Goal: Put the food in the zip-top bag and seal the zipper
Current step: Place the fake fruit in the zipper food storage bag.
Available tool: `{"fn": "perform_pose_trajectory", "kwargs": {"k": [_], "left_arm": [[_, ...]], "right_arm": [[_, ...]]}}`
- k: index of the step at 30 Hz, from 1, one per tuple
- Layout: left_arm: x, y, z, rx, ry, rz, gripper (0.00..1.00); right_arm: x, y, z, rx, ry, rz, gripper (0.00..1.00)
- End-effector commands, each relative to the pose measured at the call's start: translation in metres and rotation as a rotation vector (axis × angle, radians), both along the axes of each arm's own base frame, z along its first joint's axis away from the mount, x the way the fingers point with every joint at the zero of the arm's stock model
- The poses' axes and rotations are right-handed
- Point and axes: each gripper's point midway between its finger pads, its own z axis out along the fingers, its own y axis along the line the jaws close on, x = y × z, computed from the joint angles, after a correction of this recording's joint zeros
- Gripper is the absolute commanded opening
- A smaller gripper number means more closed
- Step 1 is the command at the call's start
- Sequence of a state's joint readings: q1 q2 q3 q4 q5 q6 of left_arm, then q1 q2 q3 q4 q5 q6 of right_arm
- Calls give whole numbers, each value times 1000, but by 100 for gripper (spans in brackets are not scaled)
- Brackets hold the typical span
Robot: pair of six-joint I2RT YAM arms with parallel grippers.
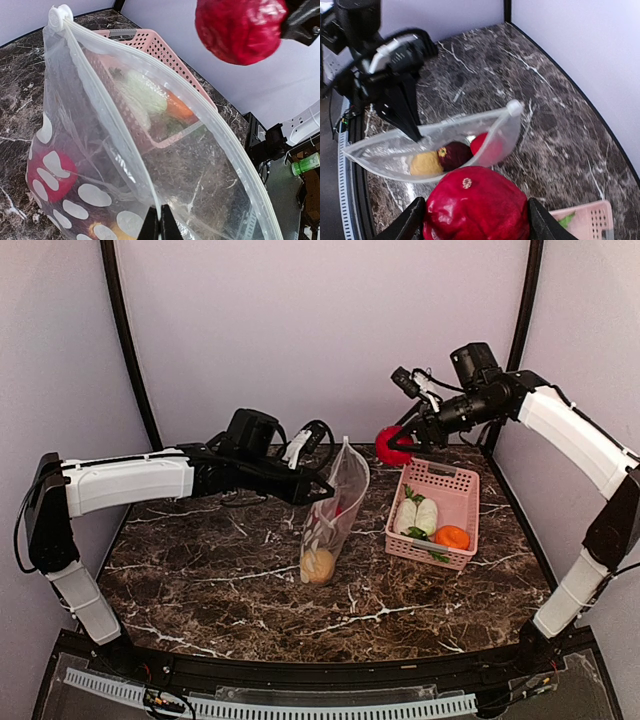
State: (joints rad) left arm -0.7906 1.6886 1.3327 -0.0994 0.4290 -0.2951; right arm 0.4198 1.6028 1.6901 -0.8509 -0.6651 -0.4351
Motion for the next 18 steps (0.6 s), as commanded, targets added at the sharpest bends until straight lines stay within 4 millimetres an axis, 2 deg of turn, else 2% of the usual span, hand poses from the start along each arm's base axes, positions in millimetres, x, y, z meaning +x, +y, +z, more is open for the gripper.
{"fn": "perform_pose_trajectory", "kwargs": {"k": [1, 11, 18], "left_arm": [[2, 4, 6, 39, -48, 10, 1], [3, 7, 15, 34, -75, 20, 1], [-2, 6, 25, 0, -77, 1, 1]], "right_arm": [[-28, 35, 38, 157, 20, 170, 58], [-51, 72, 29, 203, 125, 308, 58], [-50, 85, 35, 248, 154, 364, 58]]}}
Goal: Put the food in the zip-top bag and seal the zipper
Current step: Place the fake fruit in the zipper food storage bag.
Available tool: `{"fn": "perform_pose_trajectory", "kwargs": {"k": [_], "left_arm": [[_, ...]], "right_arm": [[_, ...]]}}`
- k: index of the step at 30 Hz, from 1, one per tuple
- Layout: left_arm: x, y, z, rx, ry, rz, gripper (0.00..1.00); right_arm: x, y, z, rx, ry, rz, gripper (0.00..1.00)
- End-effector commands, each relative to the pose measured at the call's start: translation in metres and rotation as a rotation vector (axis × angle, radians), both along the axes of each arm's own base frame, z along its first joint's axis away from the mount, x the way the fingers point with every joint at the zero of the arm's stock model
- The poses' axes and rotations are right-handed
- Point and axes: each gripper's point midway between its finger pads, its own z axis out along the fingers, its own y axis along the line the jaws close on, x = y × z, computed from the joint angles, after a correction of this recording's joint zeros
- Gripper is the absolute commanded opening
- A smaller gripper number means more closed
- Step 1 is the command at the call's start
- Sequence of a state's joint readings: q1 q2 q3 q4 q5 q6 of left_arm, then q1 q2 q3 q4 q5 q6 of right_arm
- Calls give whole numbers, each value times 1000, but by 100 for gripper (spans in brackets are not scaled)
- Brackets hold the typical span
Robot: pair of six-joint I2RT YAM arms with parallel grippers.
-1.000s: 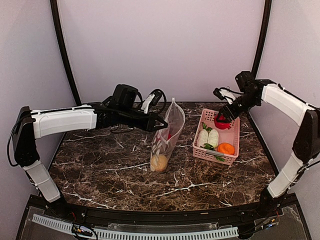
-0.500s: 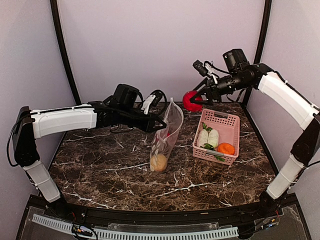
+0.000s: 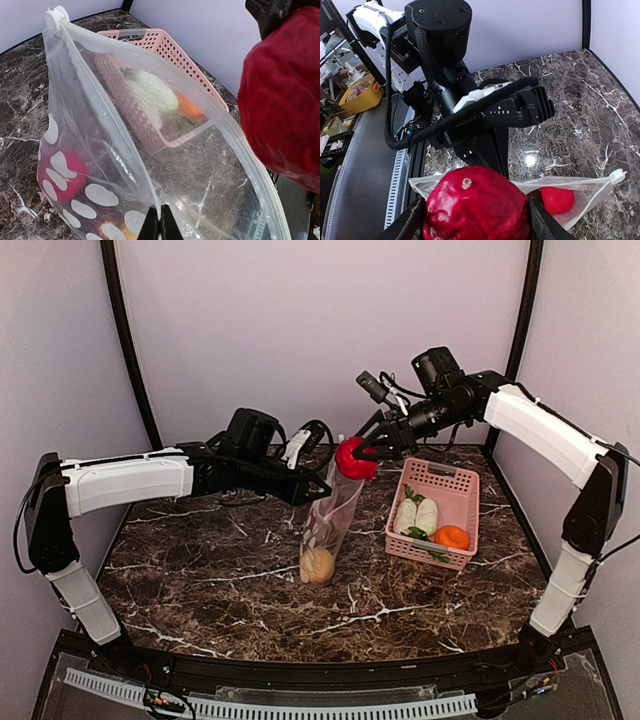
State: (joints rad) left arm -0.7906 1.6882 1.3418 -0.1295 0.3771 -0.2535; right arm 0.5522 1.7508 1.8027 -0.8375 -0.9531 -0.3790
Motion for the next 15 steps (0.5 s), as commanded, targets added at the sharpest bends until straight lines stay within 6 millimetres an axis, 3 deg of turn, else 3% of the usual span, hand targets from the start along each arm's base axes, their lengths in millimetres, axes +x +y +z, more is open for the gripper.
{"fn": "perform_pose_trajectory", "kwargs": {"k": [1, 8, 11, 15], "left_arm": [[-9, 0, 30, -48, -37, -25, 1], [-13, 0, 40, -77, -47, -44, 1], [-24, -3, 61, -162, -65, -92, 1], [-29, -1, 71, -195, -92, -102, 1]], "right_arm": [[-5, 10, 26, 84, -9, 58, 58], [10, 20, 18, 93, 0, 57, 60], [16, 24, 7, 79, 33, 56, 61], [20, 23, -4, 50, 15, 39, 61]]}}
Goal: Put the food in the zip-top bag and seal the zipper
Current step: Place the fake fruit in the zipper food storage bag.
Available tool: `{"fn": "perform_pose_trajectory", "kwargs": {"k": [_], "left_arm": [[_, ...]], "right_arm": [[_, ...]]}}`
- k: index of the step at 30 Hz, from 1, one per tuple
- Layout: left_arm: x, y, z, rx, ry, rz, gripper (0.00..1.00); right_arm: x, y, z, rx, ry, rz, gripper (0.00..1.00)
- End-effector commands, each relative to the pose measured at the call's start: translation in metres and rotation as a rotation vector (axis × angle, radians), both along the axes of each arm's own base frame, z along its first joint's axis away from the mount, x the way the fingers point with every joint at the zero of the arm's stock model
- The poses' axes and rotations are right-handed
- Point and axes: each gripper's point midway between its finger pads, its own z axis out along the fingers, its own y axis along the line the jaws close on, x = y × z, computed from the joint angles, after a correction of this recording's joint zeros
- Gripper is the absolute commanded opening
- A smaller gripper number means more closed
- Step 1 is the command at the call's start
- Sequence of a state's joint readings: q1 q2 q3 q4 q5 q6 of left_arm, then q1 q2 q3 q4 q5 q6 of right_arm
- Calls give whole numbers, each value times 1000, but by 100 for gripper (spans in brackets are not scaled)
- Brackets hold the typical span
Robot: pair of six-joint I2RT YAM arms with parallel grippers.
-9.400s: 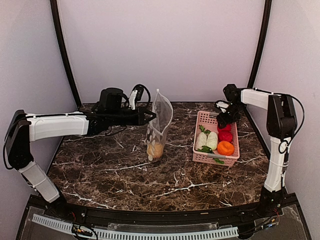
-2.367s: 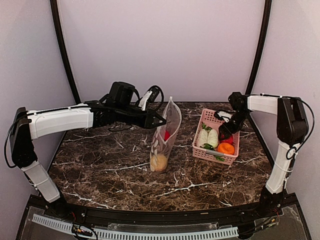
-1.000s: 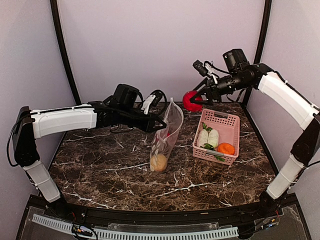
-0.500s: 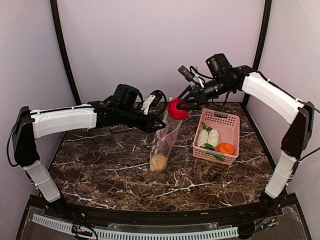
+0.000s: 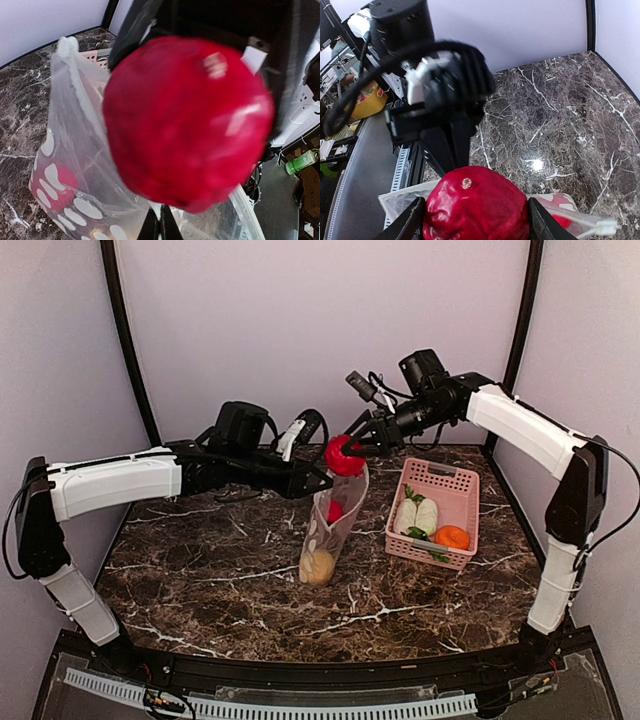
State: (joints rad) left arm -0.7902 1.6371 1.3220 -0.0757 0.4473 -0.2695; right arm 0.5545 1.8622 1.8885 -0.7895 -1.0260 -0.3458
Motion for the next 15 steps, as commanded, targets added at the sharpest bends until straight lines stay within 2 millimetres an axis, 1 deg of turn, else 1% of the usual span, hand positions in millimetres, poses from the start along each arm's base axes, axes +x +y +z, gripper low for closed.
{"fn": "perform_pose_trajectory", "kwargs": {"k": [1, 7, 10, 15], "left_arm": [[-16, 3, 44, -103, -78, -45, 1], [-12, 8, 49, -100, -99, -11, 1], [-11, 9, 49, -99, -100, -2, 1], [-10, 9, 48, -98, -96, 4, 1]], "right_arm": [[3, 3, -4, -10, -30, -6, 61], [3, -5, -7, -46, -100, -35, 62], [2, -8, -13, -78, -142, -50, 62], [6, -6, -28, -173, -244, -96, 65]]}}
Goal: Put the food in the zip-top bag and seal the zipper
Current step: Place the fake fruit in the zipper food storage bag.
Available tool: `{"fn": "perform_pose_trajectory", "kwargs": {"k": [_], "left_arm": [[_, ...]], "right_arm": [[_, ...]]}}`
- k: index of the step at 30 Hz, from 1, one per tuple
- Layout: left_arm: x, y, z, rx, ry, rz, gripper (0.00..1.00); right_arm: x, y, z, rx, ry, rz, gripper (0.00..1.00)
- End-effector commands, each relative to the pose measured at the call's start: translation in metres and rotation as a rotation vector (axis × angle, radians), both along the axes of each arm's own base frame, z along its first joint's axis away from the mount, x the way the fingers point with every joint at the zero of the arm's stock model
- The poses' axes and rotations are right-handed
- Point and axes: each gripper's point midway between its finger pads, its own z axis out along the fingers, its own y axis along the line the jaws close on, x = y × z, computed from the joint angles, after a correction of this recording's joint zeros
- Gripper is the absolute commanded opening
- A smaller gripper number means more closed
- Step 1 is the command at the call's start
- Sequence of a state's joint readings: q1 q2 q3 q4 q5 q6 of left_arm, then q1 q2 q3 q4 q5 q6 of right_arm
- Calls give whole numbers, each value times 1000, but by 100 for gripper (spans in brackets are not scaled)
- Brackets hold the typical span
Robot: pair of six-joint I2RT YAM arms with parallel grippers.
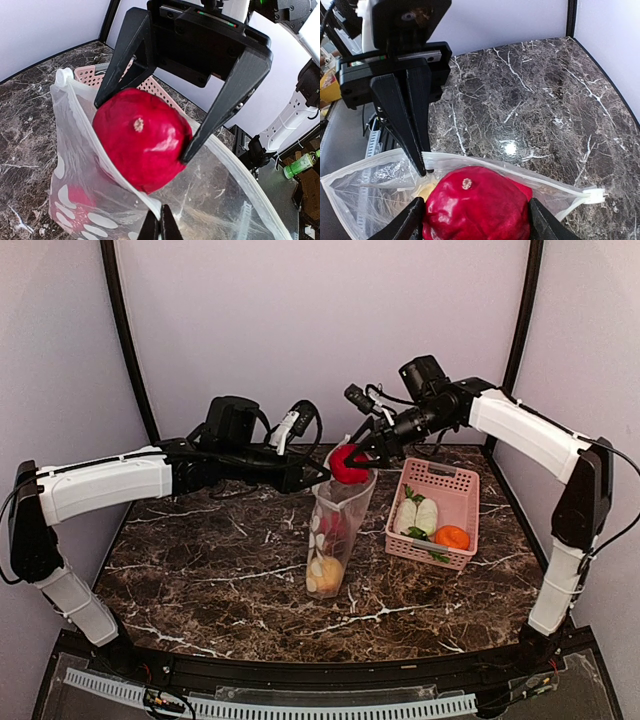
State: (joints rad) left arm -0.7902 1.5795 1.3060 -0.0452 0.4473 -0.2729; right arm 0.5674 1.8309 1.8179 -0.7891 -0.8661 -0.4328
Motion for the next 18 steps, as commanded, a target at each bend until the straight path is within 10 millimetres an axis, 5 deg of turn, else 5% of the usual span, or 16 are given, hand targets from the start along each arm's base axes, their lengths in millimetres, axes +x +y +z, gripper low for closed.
{"fn": "perform_pose_trajectory", "kwargs": {"k": [1, 11, 18], "left_arm": [[-5, 4, 21, -46, -47, 4, 1], [-4, 3, 17, -41, -33, 6, 1], [-2, 2, 11, -29, -21, 13, 1]], "right_arm": [[0, 1, -1, -83, -158, -44, 65], [20, 16, -23, -252, -360, -168, 70], [48, 22, -18, -309, -479, -308, 84]]}}
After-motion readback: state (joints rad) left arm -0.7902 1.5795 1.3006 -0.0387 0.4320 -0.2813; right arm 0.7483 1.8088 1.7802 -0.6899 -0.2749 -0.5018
